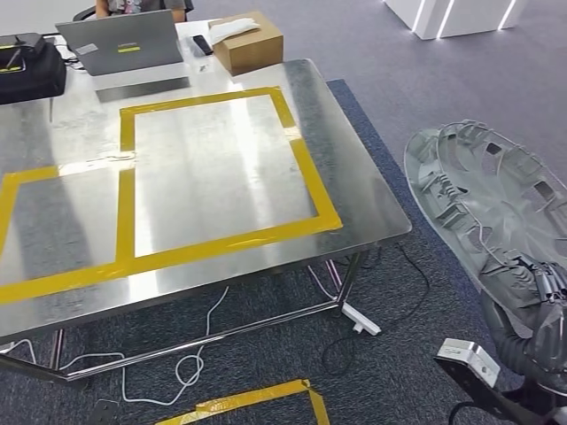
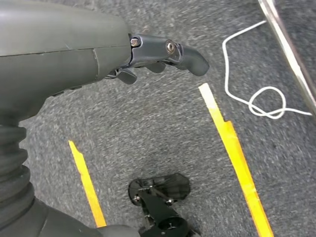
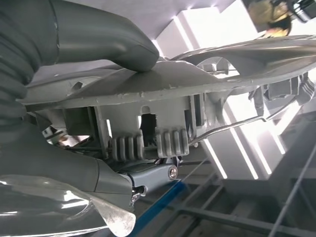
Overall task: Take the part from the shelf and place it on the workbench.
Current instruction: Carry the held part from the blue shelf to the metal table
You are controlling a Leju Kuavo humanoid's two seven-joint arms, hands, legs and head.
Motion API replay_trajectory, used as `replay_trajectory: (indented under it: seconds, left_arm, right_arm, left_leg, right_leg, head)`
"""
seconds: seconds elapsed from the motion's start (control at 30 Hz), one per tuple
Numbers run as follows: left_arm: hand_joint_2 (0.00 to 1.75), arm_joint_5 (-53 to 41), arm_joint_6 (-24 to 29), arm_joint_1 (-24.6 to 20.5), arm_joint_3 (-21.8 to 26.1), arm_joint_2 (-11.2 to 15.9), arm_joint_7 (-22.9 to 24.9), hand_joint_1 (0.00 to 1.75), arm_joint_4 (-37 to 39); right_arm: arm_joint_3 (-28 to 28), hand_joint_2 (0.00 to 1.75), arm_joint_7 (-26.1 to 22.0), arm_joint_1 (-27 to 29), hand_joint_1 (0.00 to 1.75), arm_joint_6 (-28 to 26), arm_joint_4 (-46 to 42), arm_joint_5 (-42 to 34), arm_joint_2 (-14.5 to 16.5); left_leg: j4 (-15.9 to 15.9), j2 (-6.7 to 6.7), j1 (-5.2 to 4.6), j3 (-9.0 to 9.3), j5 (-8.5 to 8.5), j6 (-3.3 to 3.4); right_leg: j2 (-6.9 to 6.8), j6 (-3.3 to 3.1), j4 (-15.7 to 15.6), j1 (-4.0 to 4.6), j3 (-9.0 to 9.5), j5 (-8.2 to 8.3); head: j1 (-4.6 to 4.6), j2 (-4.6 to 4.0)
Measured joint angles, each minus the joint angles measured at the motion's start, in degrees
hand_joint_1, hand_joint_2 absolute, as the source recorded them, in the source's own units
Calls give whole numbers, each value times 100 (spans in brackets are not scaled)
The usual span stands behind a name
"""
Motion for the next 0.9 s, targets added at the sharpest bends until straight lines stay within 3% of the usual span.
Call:
replay_trajectory:
  seconds: [0.07,0.1,0.17,0.23,0.3,0.37,0.4,0.43,0.5,0.57,0.63,0.7,0.9]
  left_arm:
    - [175,12,5,-16,-3,11,-7,0,8]
    - [175,21,11,-28,-5,19,-11,0,14]
    - [175,44,37,-63,-22,37,-19,0,38]
    - [175,73,73,-106,-60,60,-29,0,88]
    - [175,106,115,-143,-100,91,-56,0,176]
    - [175,138,156,-160,-123,138,-92,0,282]
    - [175,151,178,-170,-137,162,-112,0,340]
    - [175,168,207,-198,-163,189,-139,0,418]
    - [175,198,295,-334,-253,271,-226,0,636]
    - [175,240,438,-579,-371,378,-377,0,970]
    - [175,285,594,-836,-489,462,-536,0,1359]
    - [175,327,701,-992,-592,531,-633,0,1695]
    - [175,427,818,-1133,-786,669,-721,0,2266]
  right_arm:
    - [-8,175,14,-13,175,49,5,-44,-7]
    - [-16,175,34,-24,175,102,10,-87,-15]
    - [-57,175,104,-50,175,297,28,-245,-54]
    - [-117,175,177,-102,175,588,57,-522,-115]
    - [-173,175,235,-188,175,948,111,-935,-188]
    - [-225,175,285,-245,175,1286,189,-1360,-265]
    - [-248,175,325,-263,175,1457,235,-1550,-305]
    - [-265,175,393,-303,175,1659,290,-1733,-361]
    - [-278,175,708,-505,175,2375,515,-2215,-646]
    - [-246,175,987,-960,175,3296,1002,-2721,-1093]
    - [-157,175,1029,-1466,175,3895,1659,-3003,-1475]
    - [-23,175,1024,-1822,175,4091,2221,-3066,-1738]
    - [323,175,881,-2445,175,3846,2969,-2892,-1974]
  left_leg:
    - [31,104,-37,18,-38,-60]
    - [39,151,-53,25,-47,-87]
    - [51,214,-46,41,-68,-144]
    - [248,0,-17,-31,-242,-210]
    - [883,-308,3,-306,-624,-241]
    - [1619,-395,5,-652,-910,-231]
    - [1757,-403,4,-730,-887,-215]
    - [1670,-408,1,-707,-744,-189]
    - [956,-436,-15,-417,-270,-103]
    - [302,-474,-25,-173,-5,-38]
    - [124,-497,-32,-157,24,-69]
    - [124,-519,-56,-194,54,-87]
    - [131,-545,-91,-223,91,-33]
  right_leg:
    - [-175,-58,-510,18,305,118]
    - [-185,-94,-552,31,328,101]
    - [-54,-163,-542,24,303,130]
    - [66,-229,-548,6,279,164]
    - [190,-275,-553,-1,253,191]
    - [321,-300,-551,14,225,208]
    - [378,-306,-548,23,218,212]
    - [431,-310,-546,33,217,216]
    - [510,-302,-542,46,225,225]
    - [572,-261,-521,67,195,244]
    - [590,-237,-496,70,134,260]
    - [560,-222,-501,43,103,281]
    - [532,-160,-539,8,95,331]
  head:
    - [-17,0]
    - [-28,0]
    - [-44,0]
    - [-51,0]
    - [-60,0]
    - [-60,0]
    - [-61,0]
    - [-62,0]
    - [-67,0]
    - [-65,0]
    - [-59,0]
    - [-55,0]
    - [-57,0]
